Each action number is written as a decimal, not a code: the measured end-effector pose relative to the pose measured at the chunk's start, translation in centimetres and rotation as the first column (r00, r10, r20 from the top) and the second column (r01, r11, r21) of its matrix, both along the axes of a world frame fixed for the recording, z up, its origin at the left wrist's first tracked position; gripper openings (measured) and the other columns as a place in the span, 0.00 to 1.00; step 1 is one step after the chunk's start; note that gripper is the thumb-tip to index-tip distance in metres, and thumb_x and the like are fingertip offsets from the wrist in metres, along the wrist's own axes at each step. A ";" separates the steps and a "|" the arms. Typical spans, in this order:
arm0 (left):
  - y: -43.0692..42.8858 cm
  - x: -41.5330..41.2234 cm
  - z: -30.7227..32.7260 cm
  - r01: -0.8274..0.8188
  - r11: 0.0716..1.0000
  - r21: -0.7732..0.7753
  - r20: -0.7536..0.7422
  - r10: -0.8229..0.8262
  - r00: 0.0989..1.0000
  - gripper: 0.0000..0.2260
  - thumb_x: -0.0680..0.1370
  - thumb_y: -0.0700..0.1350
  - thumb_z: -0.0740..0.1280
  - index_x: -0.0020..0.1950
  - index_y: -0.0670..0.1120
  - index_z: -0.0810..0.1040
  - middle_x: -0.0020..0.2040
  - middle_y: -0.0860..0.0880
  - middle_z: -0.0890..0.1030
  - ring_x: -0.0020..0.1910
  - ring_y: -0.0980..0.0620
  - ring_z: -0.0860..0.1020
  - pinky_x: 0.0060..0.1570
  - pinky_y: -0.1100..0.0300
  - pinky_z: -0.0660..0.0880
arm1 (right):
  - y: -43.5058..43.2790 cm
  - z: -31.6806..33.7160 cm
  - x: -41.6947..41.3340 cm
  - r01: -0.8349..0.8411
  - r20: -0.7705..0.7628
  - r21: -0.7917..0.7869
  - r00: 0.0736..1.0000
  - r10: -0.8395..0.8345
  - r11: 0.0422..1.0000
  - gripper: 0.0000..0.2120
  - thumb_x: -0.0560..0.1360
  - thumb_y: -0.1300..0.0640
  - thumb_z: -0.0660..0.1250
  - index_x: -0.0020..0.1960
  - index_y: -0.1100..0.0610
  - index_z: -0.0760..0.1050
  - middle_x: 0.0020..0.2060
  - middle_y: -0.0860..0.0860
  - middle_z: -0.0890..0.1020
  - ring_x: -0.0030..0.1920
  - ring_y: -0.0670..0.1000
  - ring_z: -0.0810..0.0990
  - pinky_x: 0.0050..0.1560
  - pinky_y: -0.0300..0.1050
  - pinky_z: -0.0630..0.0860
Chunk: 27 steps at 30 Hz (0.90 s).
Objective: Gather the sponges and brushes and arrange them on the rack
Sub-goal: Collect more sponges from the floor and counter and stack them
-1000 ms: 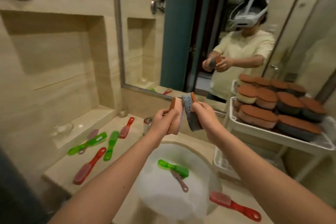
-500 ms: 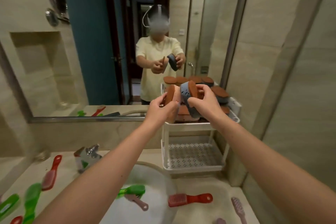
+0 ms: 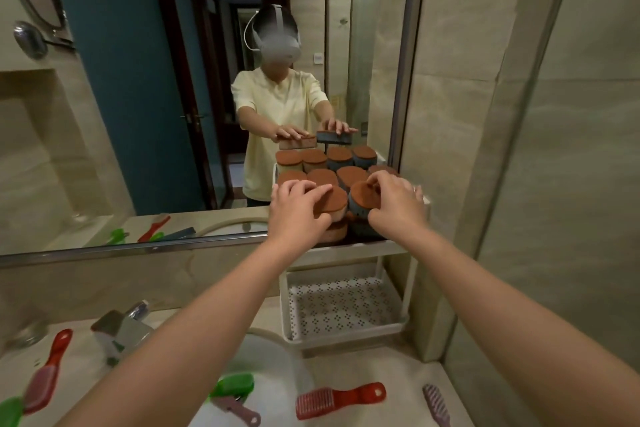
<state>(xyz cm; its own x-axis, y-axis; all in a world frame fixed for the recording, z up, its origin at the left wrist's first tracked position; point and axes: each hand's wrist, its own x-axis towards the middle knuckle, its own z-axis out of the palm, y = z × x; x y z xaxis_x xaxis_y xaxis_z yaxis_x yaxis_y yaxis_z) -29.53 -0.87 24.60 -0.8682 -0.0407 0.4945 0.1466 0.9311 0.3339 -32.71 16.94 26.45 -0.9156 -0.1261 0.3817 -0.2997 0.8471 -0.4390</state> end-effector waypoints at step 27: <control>-0.6 3.7 -3.1 -0.052 0.948 0.313 -0.190 0.116 0.975 0.22 0.78 0.42 0.61 0.71 0.56 0.68 0.68 0.52 0.65 0.69 0.52 0.62 0.70 0.48 0.63 | -3.3 -3.9 2.0 -0.370 -0.466 -0.214 0.852 0.239 0.904 0.24 0.69 0.67 0.62 0.64 0.55 0.74 0.65 0.50 0.74 0.73 0.51 0.63 0.76 0.58 0.55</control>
<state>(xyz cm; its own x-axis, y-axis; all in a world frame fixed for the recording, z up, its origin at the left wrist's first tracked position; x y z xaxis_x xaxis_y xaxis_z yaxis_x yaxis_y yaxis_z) -25.85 -1.52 21.49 -0.7368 -0.2854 0.6129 0.1668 0.8017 0.5739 -30.72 13.69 22.60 -0.5925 -0.1972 0.7811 -0.7314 0.5381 -0.4189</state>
